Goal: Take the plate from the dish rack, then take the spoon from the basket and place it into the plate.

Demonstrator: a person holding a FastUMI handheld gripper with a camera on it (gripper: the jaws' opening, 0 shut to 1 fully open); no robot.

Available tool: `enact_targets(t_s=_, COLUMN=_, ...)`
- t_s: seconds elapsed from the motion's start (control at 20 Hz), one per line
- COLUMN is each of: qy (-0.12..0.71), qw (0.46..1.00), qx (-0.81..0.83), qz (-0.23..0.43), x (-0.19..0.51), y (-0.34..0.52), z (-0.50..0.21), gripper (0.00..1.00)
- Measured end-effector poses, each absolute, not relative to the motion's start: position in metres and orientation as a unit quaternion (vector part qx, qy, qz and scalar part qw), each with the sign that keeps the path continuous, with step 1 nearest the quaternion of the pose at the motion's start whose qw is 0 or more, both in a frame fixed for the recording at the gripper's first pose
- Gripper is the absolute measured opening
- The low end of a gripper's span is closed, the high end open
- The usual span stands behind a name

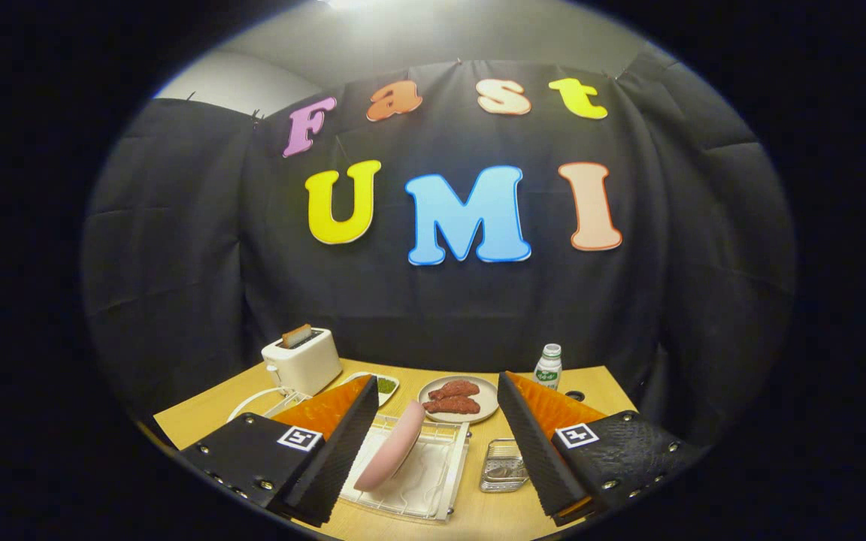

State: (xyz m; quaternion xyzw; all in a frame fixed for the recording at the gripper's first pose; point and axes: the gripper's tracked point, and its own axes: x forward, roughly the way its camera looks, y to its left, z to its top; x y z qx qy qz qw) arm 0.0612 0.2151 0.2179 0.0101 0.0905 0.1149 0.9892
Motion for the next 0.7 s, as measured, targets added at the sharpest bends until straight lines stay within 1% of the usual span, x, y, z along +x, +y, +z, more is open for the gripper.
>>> enact_targets(t_s=0.3, qy=0.247, qw=0.959, qx=0.025, qz=0.136, x=0.108, y=0.244, z=0.152, gripper=0.98)
enact_targets(t_s=0.55, qy=0.334, qw=0.932, qx=0.023, qz=0.141, x=0.126, y=0.262, z=0.109, gripper=0.97)
enact_targets(t_s=0.6, qy=0.353, qw=0.924, qx=0.020, qz=0.144, x=0.127, y=0.264, z=0.102, gripper=0.92)
enact_targets(t_s=0.7, qy=0.390, qw=0.909, qx=0.012, qz=0.147, x=0.130, y=0.271, z=0.086, gripper=0.92)
